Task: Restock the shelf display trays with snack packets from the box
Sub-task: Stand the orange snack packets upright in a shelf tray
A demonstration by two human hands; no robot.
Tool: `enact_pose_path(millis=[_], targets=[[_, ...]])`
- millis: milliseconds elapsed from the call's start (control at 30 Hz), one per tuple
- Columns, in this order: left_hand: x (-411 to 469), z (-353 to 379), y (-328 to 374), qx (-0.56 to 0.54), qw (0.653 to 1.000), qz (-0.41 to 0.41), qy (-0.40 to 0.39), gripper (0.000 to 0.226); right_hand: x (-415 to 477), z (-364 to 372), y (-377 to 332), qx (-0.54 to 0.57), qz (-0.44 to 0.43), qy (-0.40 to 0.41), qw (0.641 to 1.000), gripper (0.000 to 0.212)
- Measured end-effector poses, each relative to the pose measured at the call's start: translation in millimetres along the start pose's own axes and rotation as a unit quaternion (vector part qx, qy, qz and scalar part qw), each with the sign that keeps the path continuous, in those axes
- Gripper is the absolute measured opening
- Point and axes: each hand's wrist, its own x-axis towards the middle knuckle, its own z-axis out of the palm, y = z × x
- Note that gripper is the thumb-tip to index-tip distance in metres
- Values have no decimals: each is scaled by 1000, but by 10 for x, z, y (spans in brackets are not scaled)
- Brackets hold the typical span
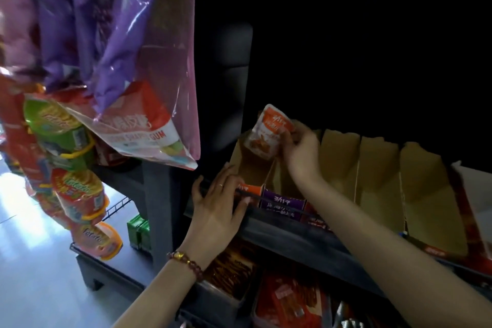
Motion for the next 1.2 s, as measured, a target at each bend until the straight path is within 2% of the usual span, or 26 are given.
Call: enact_pose_path(millis=[167, 267, 500, 667, 767, 833, 933, 1100, 1133, 1200], targets=[[6, -63, -58, -25, 999, 20, -29, 28, 13, 44, 153, -226, -55, -15, 972, 23], [15, -71, -85, -20, 999, 26, -35, 29, 58, 88, 150, -276, -42, -5, 960, 23], [13, -73, -89, -18, 999, 30, -41, 37, 8, 155, 41, -282, -57, 12, 958, 20], [-2, -75, -82, -18, 998, 32, -43, 41, -15, 249, -30, -236, -15, 56, 970, 24], [6, -77, -98, -15, 998, 34, -44, 41, 21, 286, -59, -205, 23, -6, 978, 23], [10, -73, -105, -14, 998, 35, -42, 40, 36, 270, -90, -258, 32, -67, 963, 26], [3, -71, -104, -12, 998, 36, -43, 37, 55, 216, -106, -353, 17, -98, 930, 31], [3, -70, -109, -8, 999, 35, -41, 35, 57, 181, -36, -406, 35, -117, 906, 63], [4, -68, -108, -7, 999, 36, -38, 35, 48, 185, -19, -416, 25, -120, 901, 61], [3, -63, -106, -8, 999, 37, -34, 34, 33, 186, -27, -461, 0, -141, 876, 44]])
